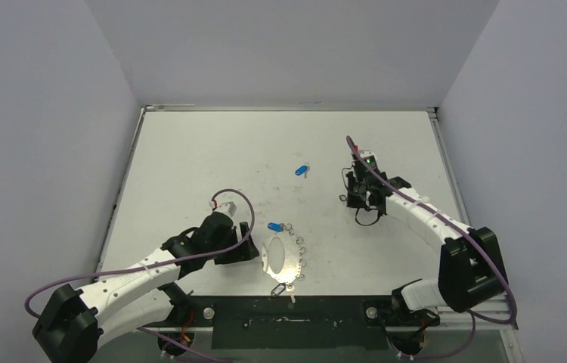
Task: Put the keys on the keyring
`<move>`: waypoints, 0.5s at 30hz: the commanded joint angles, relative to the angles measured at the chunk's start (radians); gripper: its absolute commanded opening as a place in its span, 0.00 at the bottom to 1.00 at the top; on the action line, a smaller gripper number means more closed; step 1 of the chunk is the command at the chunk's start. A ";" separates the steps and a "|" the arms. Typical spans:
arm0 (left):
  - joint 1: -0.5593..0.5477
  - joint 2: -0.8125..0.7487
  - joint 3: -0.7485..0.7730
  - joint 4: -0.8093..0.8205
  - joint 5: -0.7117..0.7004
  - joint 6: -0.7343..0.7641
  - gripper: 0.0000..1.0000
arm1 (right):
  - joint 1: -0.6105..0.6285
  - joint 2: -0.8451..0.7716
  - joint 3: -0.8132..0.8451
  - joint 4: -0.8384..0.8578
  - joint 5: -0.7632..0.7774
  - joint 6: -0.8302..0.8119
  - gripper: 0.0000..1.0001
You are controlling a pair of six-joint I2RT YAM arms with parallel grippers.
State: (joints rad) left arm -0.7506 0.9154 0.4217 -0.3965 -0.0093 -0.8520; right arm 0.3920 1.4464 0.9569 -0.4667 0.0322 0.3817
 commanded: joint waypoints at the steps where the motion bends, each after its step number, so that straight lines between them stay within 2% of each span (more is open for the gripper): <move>1: 0.005 0.030 0.017 0.094 0.053 0.023 0.71 | -0.003 -0.169 -0.157 0.004 -0.107 0.085 0.20; 5: 0.003 0.076 0.029 0.131 0.081 0.033 0.70 | 0.005 -0.293 -0.267 0.008 -0.148 0.120 0.49; 8: 0.000 0.112 0.039 0.166 0.097 0.040 0.70 | 0.013 -0.368 -0.313 0.009 -0.181 0.117 0.67; 11: -0.005 0.148 0.055 0.207 0.116 0.043 0.69 | 0.022 -0.409 -0.344 0.017 -0.214 0.114 0.75; 15: -0.016 0.217 0.093 0.272 0.142 0.035 0.63 | 0.040 -0.410 -0.379 0.061 -0.277 0.138 0.75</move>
State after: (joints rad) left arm -0.7544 1.0843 0.4370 -0.2523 0.0902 -0.8261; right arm 0.4133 1.0447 0.6086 -0.4736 -0.1658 0.4877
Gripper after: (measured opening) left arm 0.651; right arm 0.752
